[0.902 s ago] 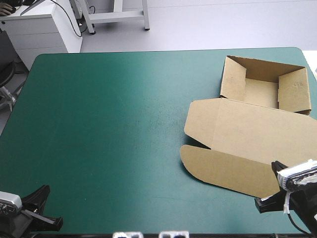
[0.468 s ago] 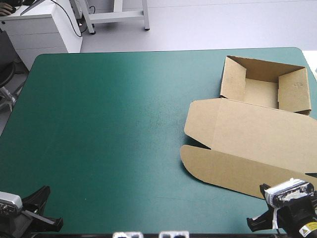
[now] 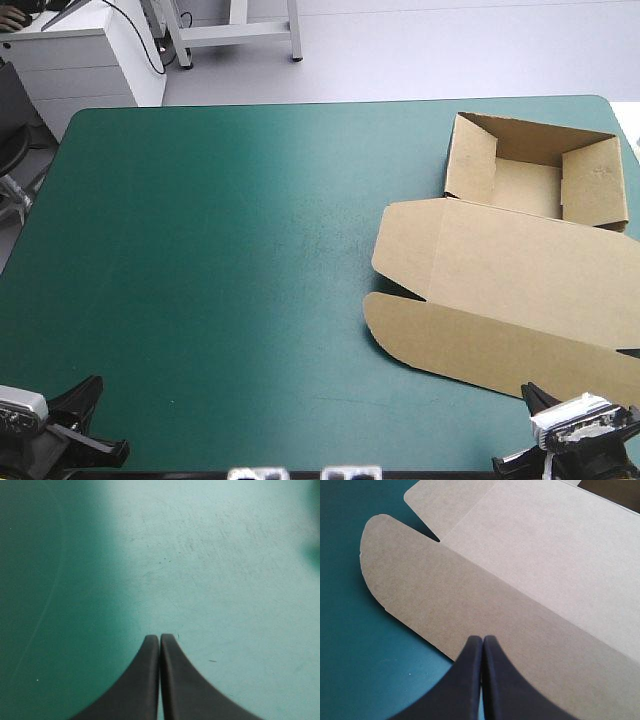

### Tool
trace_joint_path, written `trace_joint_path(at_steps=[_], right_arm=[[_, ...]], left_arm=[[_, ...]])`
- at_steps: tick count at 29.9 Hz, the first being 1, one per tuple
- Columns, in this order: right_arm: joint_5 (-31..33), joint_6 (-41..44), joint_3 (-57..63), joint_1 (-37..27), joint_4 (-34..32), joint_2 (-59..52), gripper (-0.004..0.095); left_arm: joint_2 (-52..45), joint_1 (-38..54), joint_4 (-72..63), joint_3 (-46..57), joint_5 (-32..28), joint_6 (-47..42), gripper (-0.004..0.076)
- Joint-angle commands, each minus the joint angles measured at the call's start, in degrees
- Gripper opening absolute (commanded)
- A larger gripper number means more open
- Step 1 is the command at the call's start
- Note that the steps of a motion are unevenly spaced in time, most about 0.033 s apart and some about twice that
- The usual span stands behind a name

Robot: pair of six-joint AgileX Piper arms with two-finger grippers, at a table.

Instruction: Fold the box

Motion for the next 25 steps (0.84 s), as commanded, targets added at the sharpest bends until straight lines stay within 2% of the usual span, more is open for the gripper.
trace_joint_path(at_steps=[1,25], right_arm=[[-4.07,-0.57,-1.22,0.01,1.38,0.92,-0.002],[-3.94,-0.57,-1.22,0.01,1.38,0.92,-0.002]], left_arm=[[1.11,-0.16,-2.22,0.51,-3.54,-0.1,-0.0008],[1.11,-0.16,-4.66,1.65,-2.79,-0.07,-0.0008]])
